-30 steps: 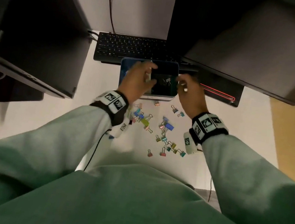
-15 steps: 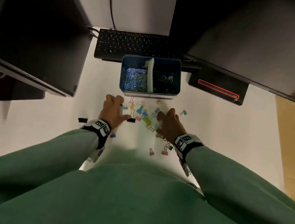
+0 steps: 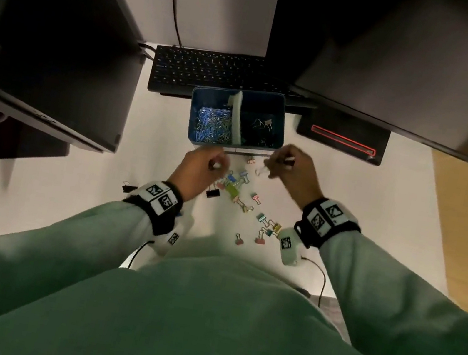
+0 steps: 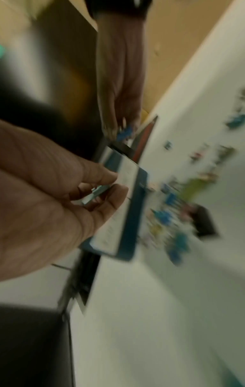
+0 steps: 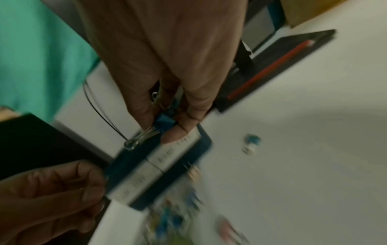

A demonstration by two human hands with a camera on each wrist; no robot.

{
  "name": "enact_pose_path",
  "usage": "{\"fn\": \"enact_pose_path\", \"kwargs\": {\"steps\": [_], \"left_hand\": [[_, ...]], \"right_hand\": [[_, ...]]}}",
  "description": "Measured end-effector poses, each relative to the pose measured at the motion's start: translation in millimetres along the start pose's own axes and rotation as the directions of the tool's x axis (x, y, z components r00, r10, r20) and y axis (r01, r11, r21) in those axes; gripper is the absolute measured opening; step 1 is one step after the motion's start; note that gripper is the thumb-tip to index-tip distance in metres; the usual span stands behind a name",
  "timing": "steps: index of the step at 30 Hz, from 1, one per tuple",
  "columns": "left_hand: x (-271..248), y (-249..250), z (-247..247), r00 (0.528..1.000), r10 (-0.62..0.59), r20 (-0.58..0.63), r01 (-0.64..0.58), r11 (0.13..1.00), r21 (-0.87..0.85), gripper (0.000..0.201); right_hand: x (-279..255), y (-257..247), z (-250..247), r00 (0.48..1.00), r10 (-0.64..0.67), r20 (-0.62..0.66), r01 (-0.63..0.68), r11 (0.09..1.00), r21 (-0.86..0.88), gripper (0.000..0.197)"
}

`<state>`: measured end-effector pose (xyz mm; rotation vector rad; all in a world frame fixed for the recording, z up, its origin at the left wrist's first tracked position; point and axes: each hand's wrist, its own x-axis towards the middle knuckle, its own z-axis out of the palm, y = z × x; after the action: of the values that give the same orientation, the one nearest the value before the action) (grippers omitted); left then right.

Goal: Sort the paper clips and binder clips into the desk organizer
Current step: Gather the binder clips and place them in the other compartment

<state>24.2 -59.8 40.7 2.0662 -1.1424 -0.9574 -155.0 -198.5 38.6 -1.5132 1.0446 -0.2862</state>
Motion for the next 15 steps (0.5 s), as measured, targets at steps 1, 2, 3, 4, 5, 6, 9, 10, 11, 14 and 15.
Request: {"fn": "enact_pose_path", "kwargs": {"steps": [1, 2, 3, 4, 5, 6, 9, 10, 11, 14, 15], "left_hand": [[7.1, 18.9, -3.7, 0.999, 0.039, 0.000, -0.039, 0.999, -0.014, 0.010], [16.6, 36.0, -7.0, 0.997, 0.074, -0.004, -0.074, 0.997, -0.013, 0.017], [29.2, 49.9, -9.6, 0.996, 0.092, -0.005, -0.092, 0.996, -0.005, 0.024], [40.8, 59.2, -11.4, 0.996, 0.094, 0.002, -0.094, 0.996, 0.001, 0.032], [50.8, 63.9, -13.0, 0.996, 0.089, 0.021, -0.089, 0.996, 0.009, 0.040], [57.5, 63.9, -14.3, 0.996, 0.082, 0.038, -0.082, 0.996, 0.015, 0.045], [54.8, 47.0, -27.6, 0.995, 0.094, -0.017, -0.092, 0.994, 0.066, 0.052], [46.4, 36.1, -34.2, 0.993, 0.108, -0.057, -0.102, 0.990, 0.101, 0.051], [35.6, 21.8, -42.0, 0.989, 0.108, -0.099, -0.095, 0.986, 0.134, 0.049], [-9.5, -39.2, -64.1, 0.983, -0.043, -0.181, 0.093, 0.956, 0.280, 0.051], [-26.2, -62.9, -69.4, 0.976, -0.138, -0.171, 0.192, 0.914, 0.358, 0.059]], "right_hand": [[10.0, -13.7, -1.4, 0.996, -0.071, -0.048, 0.069, 0.996, -0.051, 0.010], [20.3, -26.7, -1.5, 0.986, -0.141, -0.087, 0.130, 0.984, -0.124, 0.008], [31.1, -37.9, -1.2, 0.976, -0.190, -0.110, 0.166, 0.966, -0.198, 0.007], [40.0, -46.7, 0.0, 0.969, -0.218, -0.117, 0.182, 0.948, -0.261, 0.007], [45.9, -52.6, 1.8, 0.969, -0.224, -0.099, 0.179, 0.924, -0.338, 0.008], [48.8, -55.3, 4.6, 0.976, -0.213, -0.052, 0.172, 0.891, -0.420, 0.010], [38.0, -54.8, 3.9, 0.969, -0.241, 0.054, 0.232, 0.816, -0.530, 0.025], [27.0, -51.1, 1.3, 0.958, -0.282, 0.043, 0.263, 0.815, -0.517, 0.028], [16.6, -43.2, -1.6, 0.949, -0.314, 0.022, 0.282, 0.816, -0.505, 0.029], [-22.6, 3.4, -9.5, 0.979, -0.190, 0.077, 0.196, 0.764, -0.615, 0.044], [-36.1, 24.1, -12.7, 0.991, -0.043, 0.125, 0.118, 0.713, -0.691, 0.061]]}}
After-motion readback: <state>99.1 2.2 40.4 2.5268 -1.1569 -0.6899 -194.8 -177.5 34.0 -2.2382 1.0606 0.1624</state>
